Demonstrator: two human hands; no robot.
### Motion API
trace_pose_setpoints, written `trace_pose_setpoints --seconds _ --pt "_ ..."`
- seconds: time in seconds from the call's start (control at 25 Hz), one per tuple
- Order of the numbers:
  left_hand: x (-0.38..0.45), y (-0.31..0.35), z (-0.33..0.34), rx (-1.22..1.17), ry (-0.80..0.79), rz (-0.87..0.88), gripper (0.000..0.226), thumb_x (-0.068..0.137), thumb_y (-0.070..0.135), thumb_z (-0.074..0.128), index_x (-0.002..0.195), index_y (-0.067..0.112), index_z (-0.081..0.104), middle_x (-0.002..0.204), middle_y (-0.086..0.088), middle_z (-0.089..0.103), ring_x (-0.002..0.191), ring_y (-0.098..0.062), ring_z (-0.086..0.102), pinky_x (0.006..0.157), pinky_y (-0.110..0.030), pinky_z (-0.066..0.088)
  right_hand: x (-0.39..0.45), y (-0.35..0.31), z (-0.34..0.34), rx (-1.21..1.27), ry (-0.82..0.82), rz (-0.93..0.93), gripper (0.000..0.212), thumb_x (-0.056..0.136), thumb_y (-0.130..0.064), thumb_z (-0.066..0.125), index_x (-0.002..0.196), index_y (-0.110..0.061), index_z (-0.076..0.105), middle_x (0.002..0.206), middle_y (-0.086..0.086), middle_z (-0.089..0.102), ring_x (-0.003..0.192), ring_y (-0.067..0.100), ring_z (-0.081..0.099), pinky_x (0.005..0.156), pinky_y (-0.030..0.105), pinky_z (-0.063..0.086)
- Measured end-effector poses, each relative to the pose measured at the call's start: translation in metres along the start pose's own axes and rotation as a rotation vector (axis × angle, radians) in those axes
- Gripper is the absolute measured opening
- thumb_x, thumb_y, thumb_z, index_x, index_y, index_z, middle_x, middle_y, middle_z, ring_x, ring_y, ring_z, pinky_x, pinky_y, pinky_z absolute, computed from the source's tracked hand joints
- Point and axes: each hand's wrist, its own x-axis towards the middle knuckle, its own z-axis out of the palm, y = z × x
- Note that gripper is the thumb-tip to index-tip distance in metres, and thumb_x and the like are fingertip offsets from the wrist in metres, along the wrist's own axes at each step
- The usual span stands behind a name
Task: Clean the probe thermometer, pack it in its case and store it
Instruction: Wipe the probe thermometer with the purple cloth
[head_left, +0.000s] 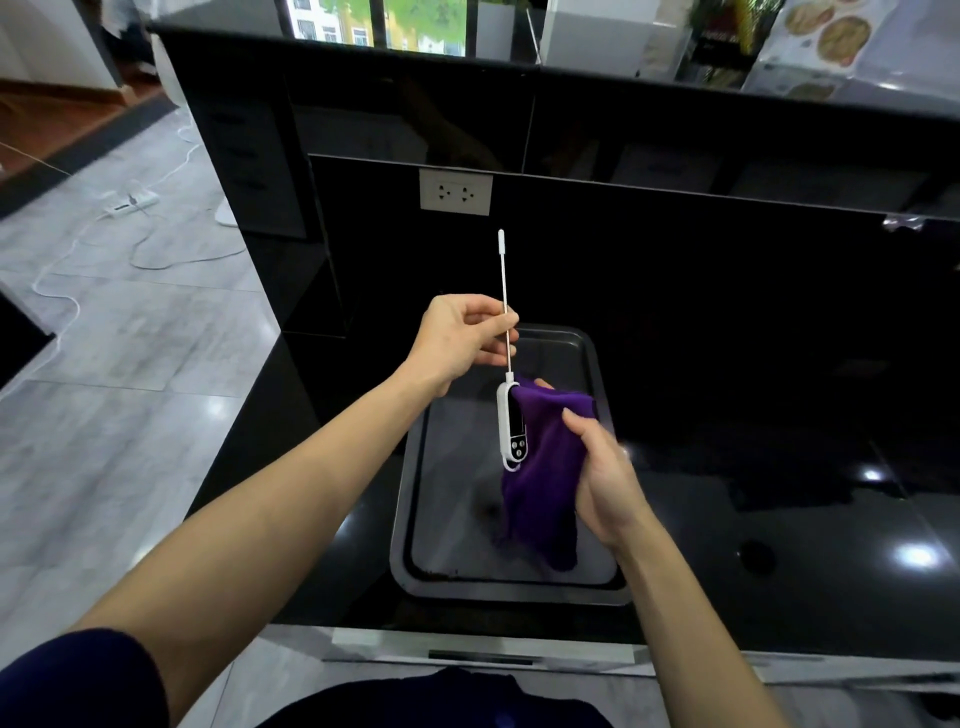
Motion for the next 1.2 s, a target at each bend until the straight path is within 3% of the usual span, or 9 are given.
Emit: trace_pose_setpoints --seconds 0.2,0.36,0.48,0.6,0.8,1.0,1.2 --pt "-0.003 0.002 0.002 -0.022 -0.093 0.003 0.004 0.088 0.01 0.068 0.085 0.011 0.07 0.065 -0.001 0.072 0.057 -0.013 0.07 0.053 -0.023 0.057 0.007 -0.001 0.009 -0.135 0.023 -0.009 0.03 0.101 -0.031 0.05 0.124 -0.018 0.065 0.117 0.006 0.075 0.111 0.02 0.069 0.095 0.033 0.055" --pt "-0.004 0.004 0.002 -0.067 -0.124 -0.024 0.002 0.088 0.01 0.067 0.088 0.008 0.069 0.066 -0.002 0.073 0.058 -0.013 0.07 0.054 -0.024 0.058 0.009 -0.008 0.011 -0.202 0.023 -0.007 0.039 0.081 -0.044 0.07 0.107 -0.015 0.072 0.103 0.011 0.078 0.093 0.023 0.075 0.077 0.033 0.061" --pt "-0.006 0.003 0.002 -0.04 -0.145 -0.031 0.004 0.088 0.009 0.067 0.09 0.005 0.068 0.069 -0.003 0.072 0.059 -0.014 0.071 0.054 -0.024 0.058 0.012 -0.004 0.014 -0.282 0.062 -0.035 0.023 0.08 -0.035 0.077 0.093 -0.016 0.075 0.089 0.007 0.08 0.079 0.018 0.076 0.064 0.025 0.058" --pt "-0.006 0.002 0.003 -0.034 -0.146 -0.033 0.003 0.088 0.008 0.067 0.09 0.006 0.068 0.068 -0.003 0.072 0.059 -0.014 0.071 0.053 -0.024 0.058 0.011 0.004 0.014 -0.315 0.075 -0.064 0.011 0.082 -0.027 0.078 0.089 -0.018 0.076 0.087 0.004 0.08 0.078 0.017 0.076 0.064 0.023 0.057" --pt "-0.002 -0.001 -0.002 -0.119 -0.073 -0.063 0.005 0.089 0.008 0.066 0.092 0.004 0.067 0.07 -0.004 0.073 0.06 -0.015 0.072 0.053 -0.023 0.057 0.003 0.003 0.005 -0.263 0.067 -0.026 0.015 0.075 -0.029 0.08 0.086 -0.019 0.078 0.091 0.008 0.08 0.082 0.019 0.076 0.065 0.022 0.057" --pt "-0.005 -0.004 0.01 -0.093 -0.124 -0.09 0.004 0.088 0.009 0.067 0.091 0.006 0.068 0.069 -0.004 0.073 0.059 -0.014 0.071 0.054 -0.024 0.058 0.011 -0.009 0.013 -0.258 0.108 -0.065 0.008 0.083 -0.022 0.077 0.089 -0.016 0.076 0.086 0.007 0.08 0.077 0.019 0.076 0.064 0.025 0.058" --pt "0.001 0.0 -0.001 -0.134 -0.033 -0.067 0.003 0.089 0.006 0.065 0.091 0.004 0.066 0.073 -0.009 0.07 0.057 -0.014 0.071 0.053 -0.024 0.058 0.002 0.001 0.009 -0.294 0.093 0.009 0.009 0.082 -0.023 0.078 0.085 -0.015 0.077 0.086 0.007 0.08 0.076 0.018 0.076 0.062 0.023 0.058"
